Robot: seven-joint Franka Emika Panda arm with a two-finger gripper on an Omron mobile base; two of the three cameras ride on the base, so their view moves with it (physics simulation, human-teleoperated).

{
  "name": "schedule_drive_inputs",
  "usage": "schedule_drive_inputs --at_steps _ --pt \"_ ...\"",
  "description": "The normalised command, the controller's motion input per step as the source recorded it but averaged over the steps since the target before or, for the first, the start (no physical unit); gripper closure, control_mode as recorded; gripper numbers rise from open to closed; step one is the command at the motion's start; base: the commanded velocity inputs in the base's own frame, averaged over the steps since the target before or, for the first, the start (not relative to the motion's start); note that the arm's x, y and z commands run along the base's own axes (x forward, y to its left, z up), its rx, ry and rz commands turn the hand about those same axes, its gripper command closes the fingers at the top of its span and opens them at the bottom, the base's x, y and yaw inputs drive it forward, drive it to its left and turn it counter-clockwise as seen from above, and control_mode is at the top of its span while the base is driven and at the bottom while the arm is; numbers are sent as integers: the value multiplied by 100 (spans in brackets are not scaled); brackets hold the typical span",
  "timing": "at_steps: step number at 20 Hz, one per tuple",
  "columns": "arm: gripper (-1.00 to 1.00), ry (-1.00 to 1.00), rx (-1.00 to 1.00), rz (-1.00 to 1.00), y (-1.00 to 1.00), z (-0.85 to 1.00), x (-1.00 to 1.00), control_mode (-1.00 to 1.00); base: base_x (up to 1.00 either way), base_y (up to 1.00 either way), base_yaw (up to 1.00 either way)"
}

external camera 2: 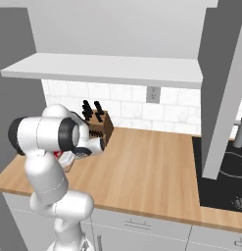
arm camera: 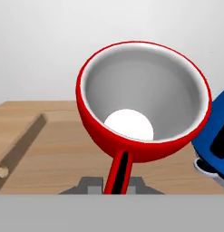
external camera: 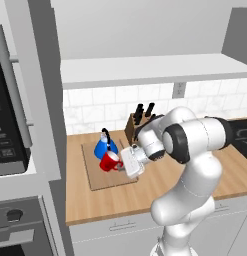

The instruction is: Pick the kettle from the counter and place it on the tray. Then pick the mug from the cabinet and place it on the tray. Then close the cabinet doors.

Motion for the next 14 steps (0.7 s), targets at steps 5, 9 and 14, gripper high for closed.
schedule_drive_inputs --at_steps 5,9,14 --pt "100 0 -4 15 -2 18 -21 -100 0 0 0" --pt "100 0 -9 7 -11 17 -10 -100 0 0 0" --pt "100 0 -13 0 -16 12 -5 -100 0 0 0"
